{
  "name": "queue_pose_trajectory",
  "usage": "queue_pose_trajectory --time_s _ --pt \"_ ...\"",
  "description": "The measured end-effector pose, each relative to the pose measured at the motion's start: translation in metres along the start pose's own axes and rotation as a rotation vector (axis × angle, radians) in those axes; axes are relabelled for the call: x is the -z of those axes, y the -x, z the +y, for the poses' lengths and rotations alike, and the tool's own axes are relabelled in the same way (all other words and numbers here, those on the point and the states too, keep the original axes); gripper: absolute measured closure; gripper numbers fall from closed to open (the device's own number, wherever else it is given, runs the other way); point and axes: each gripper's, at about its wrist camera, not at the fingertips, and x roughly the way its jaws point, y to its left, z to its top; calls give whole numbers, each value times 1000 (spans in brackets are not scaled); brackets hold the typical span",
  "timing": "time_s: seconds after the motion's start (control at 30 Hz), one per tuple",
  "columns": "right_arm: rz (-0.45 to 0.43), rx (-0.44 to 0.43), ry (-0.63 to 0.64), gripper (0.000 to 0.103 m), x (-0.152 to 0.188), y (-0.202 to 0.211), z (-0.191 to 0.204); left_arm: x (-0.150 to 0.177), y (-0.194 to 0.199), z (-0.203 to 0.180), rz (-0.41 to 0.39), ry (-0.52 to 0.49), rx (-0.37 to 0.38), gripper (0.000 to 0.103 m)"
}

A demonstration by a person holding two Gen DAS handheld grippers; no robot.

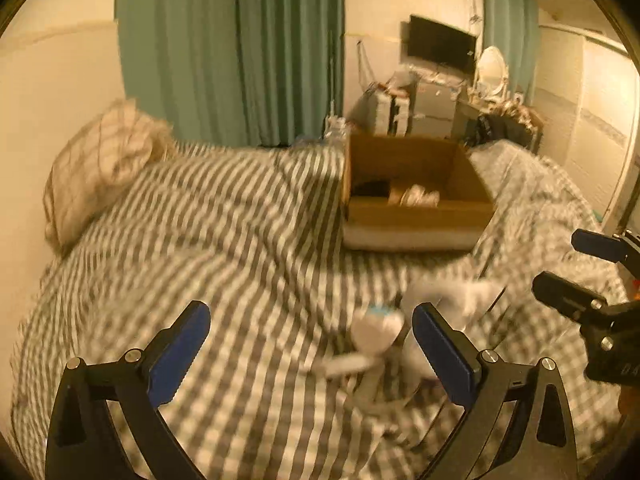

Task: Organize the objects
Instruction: 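Grasp the clear cotton-swab jar with the right gripper, then grasp the white star-faced toy with the left gripper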

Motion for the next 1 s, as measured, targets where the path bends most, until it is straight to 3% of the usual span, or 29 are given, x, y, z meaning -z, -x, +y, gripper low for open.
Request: queue_pose_trajectory --time_s 0.2,0.53,0.6,0.63,0.67,0.87,1.0 --pt "148 -46 80 16 40 -54 33 34 -34 2 88 -21 -35 0" --pt "293 -34 147 16 57 -116 50 41 -46 15 129 37 -13 0" --pt "309 -31 157 22 56 -123 50 40 -46 15 126 38 -8 0" --pt "316 -35 159 35 56 -125 49 40 -46 14 126 37 -8 0" --pt "322 -44 159 35 57 -125 48 39 -46 14 129 36 -8 0" --pt "213 -70 87 35 42 -78 33 33 -41 3 119 15 8 0" --pt "120 -29 30 35 15 -46 7 21 -53 -16 140 -28 61 0"
